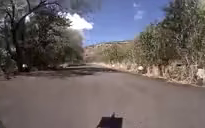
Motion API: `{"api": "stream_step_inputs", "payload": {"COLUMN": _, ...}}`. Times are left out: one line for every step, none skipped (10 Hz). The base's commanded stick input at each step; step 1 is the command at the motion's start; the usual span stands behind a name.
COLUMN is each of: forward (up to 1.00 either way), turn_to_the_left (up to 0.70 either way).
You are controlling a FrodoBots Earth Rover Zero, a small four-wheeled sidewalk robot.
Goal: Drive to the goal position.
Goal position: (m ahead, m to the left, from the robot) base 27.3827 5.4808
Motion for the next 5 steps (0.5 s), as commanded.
{"api": "stream_step_inputs", "payload": {"forward": 0.50, "turn_to_the_left": 0.00}}
{"api": "stream_step_inputs", "payload": {"forward": 0.50, "turn_to_the_left": 0.00}}
{"api": "stream_step_inputs", "payload": {"forward": 0.50, "turn_to_the_left": 0.00}}
{"api": "stream_step_inputs", "payload": {"forward": 0.50, "turn_to_the_left": 0.00}}
{"api": "stream_step_inputs", "payload": {"forward": 0.50, "turn_to_the_left": 0.00}}
